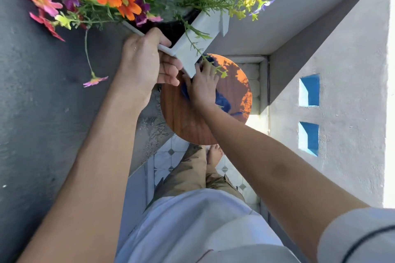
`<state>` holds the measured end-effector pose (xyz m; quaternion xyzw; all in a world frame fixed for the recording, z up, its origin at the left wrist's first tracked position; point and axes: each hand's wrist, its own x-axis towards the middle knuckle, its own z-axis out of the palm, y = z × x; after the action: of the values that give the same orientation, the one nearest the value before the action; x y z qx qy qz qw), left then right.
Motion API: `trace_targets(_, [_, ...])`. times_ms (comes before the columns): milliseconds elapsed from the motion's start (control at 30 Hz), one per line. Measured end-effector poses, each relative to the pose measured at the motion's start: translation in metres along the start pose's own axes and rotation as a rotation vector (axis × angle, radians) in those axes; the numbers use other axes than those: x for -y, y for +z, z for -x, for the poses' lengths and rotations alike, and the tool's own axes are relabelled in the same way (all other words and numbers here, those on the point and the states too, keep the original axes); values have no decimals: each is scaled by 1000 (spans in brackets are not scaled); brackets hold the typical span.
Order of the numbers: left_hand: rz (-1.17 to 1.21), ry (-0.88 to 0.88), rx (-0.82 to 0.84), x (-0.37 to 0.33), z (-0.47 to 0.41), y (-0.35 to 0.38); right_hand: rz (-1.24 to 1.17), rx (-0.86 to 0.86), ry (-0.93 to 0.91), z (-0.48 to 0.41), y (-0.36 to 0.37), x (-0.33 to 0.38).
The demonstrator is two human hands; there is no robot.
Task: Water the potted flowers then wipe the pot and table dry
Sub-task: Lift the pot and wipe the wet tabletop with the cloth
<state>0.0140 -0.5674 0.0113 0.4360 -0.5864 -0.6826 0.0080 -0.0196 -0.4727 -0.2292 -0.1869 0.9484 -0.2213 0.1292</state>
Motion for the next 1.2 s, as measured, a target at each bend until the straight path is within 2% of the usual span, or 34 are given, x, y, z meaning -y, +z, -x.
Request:
trace_targets(167, [11, 0, 5, 1, 2, 1, 1, 129, -301, 72, 23, 22])
trace_targets(267, [15, -3, 6, 1, 0, 1, -7, 184, -346, 104, 27, 7])
trace_targets(433, [23, -22, 12, 0, -1, -2, 20, 162, -317, 131, 1, -51])
trace_targets(567, [29, -21, 3, -3, -1, -2, 46, 56, -114, 116, -28, -88])
trace_targets(667, [27, -20, 0, -3, -1, -1, -35, 50, 49, 83, -40, -92])
trace_targets(767, [28, -35, -9, -2, -2, 0, -29, -48, 150, 45, -42, -86])
trace_targets(900, [31, -39, -8, 0, -1, 2, -50, -71, 256, -10, -42, -49])
trace_targets(1000, [37, -43, 22, -1, 1, 4, -16, -86, 158, -33, -33, -17])
trace_targets(1067, [41, -37, 24, -2, 1, 5, -40, -1, 72, -28, -29, 5])
trace_targets(1133, [36, -28, 7, -2, 2, 6, -35, 184, 44, -10, -15, 16])
trace_targets(1167, [33, -23, -4, -1, 2, 6, 2, 218, -19, 2, -7, 22])
trace_targets(1200, [31, -21, -11, -1, 2, 7, -63, 190, -63, 11, 4, 24])
